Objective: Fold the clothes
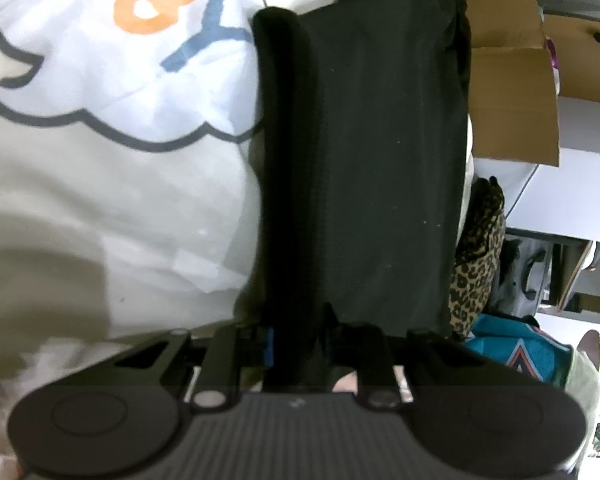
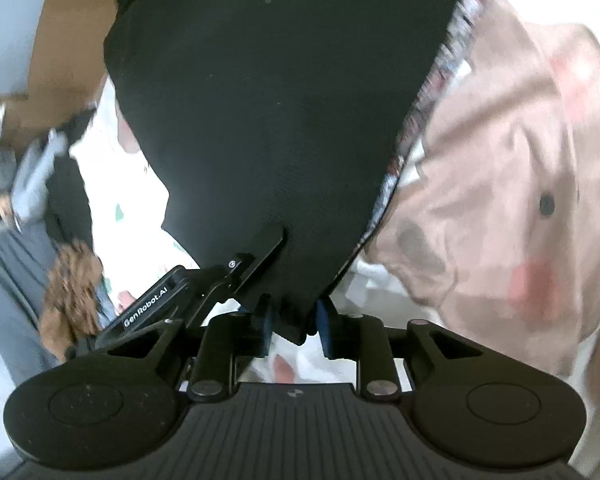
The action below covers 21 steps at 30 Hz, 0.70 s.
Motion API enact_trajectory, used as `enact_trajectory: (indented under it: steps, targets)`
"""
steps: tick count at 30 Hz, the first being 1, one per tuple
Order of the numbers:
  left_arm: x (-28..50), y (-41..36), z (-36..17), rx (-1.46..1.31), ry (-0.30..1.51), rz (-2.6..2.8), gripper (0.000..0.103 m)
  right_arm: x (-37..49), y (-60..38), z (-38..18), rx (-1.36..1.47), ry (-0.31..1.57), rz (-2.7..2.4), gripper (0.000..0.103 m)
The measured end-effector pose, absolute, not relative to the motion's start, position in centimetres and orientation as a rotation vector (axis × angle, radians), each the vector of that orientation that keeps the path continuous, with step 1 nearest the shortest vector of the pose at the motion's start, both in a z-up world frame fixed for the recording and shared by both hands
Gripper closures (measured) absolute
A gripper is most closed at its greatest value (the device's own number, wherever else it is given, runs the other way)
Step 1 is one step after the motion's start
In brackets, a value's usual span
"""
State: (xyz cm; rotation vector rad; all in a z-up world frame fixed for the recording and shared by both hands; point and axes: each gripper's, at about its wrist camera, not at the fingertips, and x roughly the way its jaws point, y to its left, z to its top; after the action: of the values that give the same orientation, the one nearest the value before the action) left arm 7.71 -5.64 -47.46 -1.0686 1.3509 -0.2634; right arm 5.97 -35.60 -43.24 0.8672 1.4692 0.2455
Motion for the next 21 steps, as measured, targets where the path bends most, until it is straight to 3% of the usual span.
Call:
enact_trajectory:
  steps: [14, 18, 21]
  targets:
    - [8.6, -5.7, -47.1, -1.007, 1.361, -0.269, 0.080, 13.3, -38.2, -38.4, 0.546, 1.462, 0.317, 0.078]
    - [9.0, -6.0, -47.1, -0.997, 1.376, -0.272, 0.092, 16.8, -39.0, -36.1, 0.448, 1.445, 0.360, 0.078]
    - [9.6, -6.1, -46.9, -0.975, 1.388, -0.271, 0.094, 19.7, -39.7, -34.6, 0.377, 1.443, 0.381, 0.075]
